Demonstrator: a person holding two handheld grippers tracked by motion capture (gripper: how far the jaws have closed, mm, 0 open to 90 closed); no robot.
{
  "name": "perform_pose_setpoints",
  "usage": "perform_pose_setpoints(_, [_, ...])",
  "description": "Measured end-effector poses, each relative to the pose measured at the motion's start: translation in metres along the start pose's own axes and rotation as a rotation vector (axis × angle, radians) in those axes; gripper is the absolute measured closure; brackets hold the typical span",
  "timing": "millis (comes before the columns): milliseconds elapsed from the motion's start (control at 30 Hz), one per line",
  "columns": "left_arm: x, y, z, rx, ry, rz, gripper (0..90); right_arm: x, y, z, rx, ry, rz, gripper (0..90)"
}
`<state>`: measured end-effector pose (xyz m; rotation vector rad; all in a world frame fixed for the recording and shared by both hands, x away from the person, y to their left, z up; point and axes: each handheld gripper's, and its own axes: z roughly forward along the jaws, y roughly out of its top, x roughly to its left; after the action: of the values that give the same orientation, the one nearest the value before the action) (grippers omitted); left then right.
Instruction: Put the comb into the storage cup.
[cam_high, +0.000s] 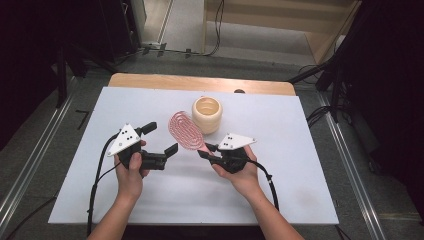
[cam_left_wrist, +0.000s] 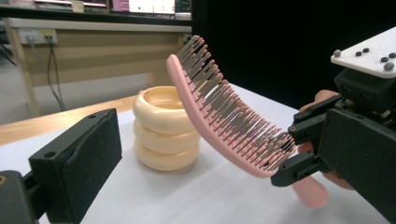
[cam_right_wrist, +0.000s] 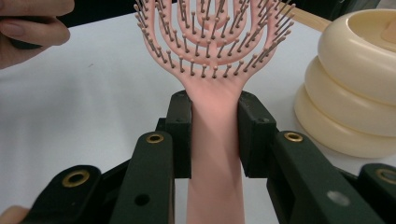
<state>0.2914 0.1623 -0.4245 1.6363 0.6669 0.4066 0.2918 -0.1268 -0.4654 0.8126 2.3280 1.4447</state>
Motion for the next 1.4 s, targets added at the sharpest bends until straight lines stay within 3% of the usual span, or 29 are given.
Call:
perform_pose_setpoints(267, [-0.001,0.0,0.003,0.011,-0.037,-0.052,1.7,0.013,0.001,0.002,-0.025,0.005,-0.034,67.7])
perform_pose_setpoints(433, [-0.002,0.0,0.004,0.02,-0.013,-0.081,5.4,0.019,0.002,0.004,-0.028,0.014,-0.047,67.7])
perform_pose_setpoints(600, [-0.002,-0.001,0.007,0.03,-0.018,-0.103,7.5,0.022,0.001,0.007,-0.034,0.016,-0.044,67.7])
perform_pose_setpoints(667, [-0.002,0.0,0.008,0.036,-0.007,-0.114,14.0,0.025,0.001,0.008,-0.032,0.018,-0.048,67.7])
perform_pose_setpoints(833, [-0.004,-0.001,0.01,0.053,-0.011,-0.136,17.7,0.03,0.001,0.011,-0.033,0.019,-0.058,67.7])
perform_pose_setpoints(900, [-0.004,-0.001,0.011,0.06,-0.014,-0.145,23.7,0.032,0.001,0.012,-0.03,0.019,-0.063,67.7])
perform_pose_setpoints(1400, [-0.001,-0.001,0.01,0.058,-0.024,-0.218,42.2,0.041,0.001,0.015,-0.043,-0.012,-0.071,67.6])
